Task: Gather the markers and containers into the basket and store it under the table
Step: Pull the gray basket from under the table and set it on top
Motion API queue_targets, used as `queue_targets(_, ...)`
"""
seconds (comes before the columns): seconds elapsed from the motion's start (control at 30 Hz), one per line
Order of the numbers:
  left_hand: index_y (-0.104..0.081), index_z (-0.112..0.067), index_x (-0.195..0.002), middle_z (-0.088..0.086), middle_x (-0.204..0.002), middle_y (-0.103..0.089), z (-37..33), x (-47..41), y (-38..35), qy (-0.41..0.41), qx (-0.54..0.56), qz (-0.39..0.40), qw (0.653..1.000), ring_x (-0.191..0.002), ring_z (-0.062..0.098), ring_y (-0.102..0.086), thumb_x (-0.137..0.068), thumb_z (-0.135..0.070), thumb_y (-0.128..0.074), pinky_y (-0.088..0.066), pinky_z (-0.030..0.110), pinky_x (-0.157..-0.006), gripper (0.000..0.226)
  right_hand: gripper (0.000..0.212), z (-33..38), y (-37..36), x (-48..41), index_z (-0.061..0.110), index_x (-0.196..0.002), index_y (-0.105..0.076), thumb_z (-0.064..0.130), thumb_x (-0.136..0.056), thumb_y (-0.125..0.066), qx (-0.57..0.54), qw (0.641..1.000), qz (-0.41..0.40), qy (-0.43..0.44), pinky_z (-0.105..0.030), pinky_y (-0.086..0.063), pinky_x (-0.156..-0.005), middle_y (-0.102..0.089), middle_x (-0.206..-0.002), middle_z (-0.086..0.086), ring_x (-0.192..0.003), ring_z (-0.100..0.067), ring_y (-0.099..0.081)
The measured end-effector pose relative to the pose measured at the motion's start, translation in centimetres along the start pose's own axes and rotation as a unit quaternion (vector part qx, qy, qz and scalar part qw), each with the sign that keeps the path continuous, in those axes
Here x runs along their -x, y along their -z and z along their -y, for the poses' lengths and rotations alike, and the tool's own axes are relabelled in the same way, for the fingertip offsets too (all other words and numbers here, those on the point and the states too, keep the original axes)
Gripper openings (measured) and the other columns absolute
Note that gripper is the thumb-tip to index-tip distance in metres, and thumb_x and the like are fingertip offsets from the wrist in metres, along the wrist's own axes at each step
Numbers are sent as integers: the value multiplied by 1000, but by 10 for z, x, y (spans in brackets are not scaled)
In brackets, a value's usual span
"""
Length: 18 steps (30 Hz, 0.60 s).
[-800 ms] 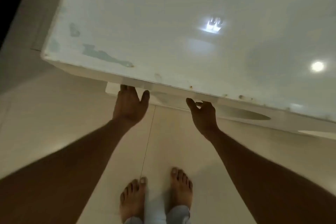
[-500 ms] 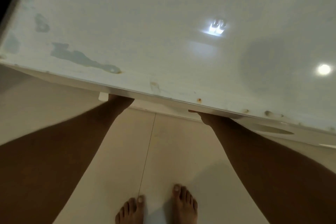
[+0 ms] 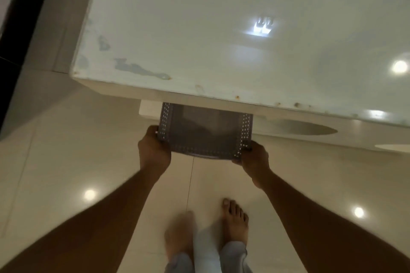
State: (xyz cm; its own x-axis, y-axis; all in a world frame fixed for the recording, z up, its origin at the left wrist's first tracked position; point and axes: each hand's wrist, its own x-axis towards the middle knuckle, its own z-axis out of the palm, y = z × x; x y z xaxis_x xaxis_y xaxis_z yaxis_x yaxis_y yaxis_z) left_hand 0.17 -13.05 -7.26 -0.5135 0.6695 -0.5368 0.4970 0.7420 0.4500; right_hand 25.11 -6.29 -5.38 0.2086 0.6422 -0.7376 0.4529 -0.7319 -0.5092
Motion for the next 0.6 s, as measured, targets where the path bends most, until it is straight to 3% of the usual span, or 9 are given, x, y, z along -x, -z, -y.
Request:
queue_targets(0.03, -59, -19, -117, 3, -94, -68, -22, 15, 32, -10, 46, -51, 998, -77, 22, -61, -86, -12, -57, -49, 32, -69, 32, 24, 9, 5, 24, 13, -101, -69, 1, -84, -57, -22, 999, 24, -2, -45, -62, -74, -75, -87, -7, -74, -26, -74)
queue_targets(0.1, -60, -10, -114, 8, -94, -67, -39, 50, 68, -21, 95, -54, 994, -79, 28, -61, -86, 0, -58, -50, 34, -69, 30, 20, 15, 17, 68, 12, -98, -69, 3, -84, -58, -6, 999, 33, 3, -45, -63, -72, -75, -85, -7, -72, -26, -74)
queue_targets(0.3, -60, -11, -117, 11, -98, -68, 1, 159, 91, 19, 127, -41, 991, -82, 30, -63, -84, 8, -49, -53, 36, -72, 40, 24, -41, 24, 168, 13, -100, -70, 6, -91, -48, -26, 999, 0, -35, -27, -61, -58, -74, -89, -7, -70, -20, -73)
queue_targets(0.43, -61, -14, -111, 2, -90, -63, 22, 220, 101, 10, 133, -32, 991, -77, 24, -58, -86, 7, -50, -46, 31, -70, 34, 22, -82, 27, 222, 15, -98, -70, 10, -92, -50, -30, 999, 11, -34, -34, -63, -64, -75, -89, -5, -72, -21, -74)
queue_targets(0.6, -61, -14, -109, 2, -86, -63, 44, 291, 106, 1, 133, -40, 990, -77, 27, -60, -85, 7, -51, -47, 32, -68, 34, 23, -119, 48, 285, 15, -96, -70, 7, -93, -49, -58, 998, 10, -27, -31, -62, -60, -74, -88, -7, -74, -25, -73)
